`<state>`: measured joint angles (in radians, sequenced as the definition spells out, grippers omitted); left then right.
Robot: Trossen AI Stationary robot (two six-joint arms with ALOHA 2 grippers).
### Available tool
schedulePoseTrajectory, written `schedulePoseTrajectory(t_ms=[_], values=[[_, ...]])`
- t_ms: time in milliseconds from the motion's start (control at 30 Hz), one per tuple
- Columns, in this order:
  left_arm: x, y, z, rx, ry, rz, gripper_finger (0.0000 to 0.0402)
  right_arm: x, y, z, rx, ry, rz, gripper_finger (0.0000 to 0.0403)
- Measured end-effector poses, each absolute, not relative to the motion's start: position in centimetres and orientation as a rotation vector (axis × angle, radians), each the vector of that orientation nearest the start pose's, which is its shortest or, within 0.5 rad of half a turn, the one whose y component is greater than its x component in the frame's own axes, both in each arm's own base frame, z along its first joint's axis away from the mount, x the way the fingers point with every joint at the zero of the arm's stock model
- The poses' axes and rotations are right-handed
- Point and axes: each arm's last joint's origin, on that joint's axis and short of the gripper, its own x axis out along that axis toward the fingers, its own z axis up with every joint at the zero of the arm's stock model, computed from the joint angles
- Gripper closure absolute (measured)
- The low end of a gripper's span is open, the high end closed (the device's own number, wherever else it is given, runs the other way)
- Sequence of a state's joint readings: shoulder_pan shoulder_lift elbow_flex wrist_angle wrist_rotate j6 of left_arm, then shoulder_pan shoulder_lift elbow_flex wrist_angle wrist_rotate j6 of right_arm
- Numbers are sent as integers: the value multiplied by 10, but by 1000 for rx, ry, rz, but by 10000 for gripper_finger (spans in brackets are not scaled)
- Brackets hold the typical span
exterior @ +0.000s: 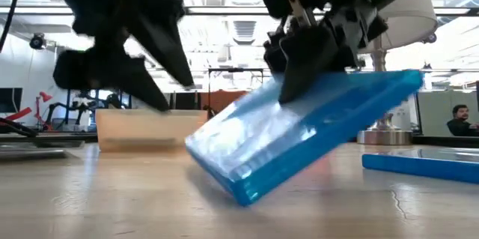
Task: Pick & place jewel cases by type
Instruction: Put the middle blue CD case into the pink bin
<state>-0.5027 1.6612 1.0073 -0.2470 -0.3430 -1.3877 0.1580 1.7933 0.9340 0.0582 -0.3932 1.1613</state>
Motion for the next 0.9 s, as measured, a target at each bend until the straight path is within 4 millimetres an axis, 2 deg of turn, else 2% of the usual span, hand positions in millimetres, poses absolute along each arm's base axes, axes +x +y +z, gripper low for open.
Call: schedulePoseTrajectory(t_ms=[133, 300, 400, 533, 667, 900], values=[[282, -147, 217, -923, 689, 444, 235, 334, 61, 174, 1164, 926, -97, 385], [264, -139, 251, -920, 544, 455, 235, 303, 48, 223, 1144, 771, -293, 381], [256, -133, 267, -901, 458, 460, 235, 281, 30, 251, 1109, 640, -430, 382], [249, -128, 279, -855, 397, 465, 235, 259, -7, 283, 1070, 439, -529, 382], [249, -125, 280, -834, 387, 472, 235, 256, -49, 284, 1047, 440, -569, 381], [251, -127, 277, -864, 390, 481, 235, 281, -107, 274, 872, 699, -623, 381]])
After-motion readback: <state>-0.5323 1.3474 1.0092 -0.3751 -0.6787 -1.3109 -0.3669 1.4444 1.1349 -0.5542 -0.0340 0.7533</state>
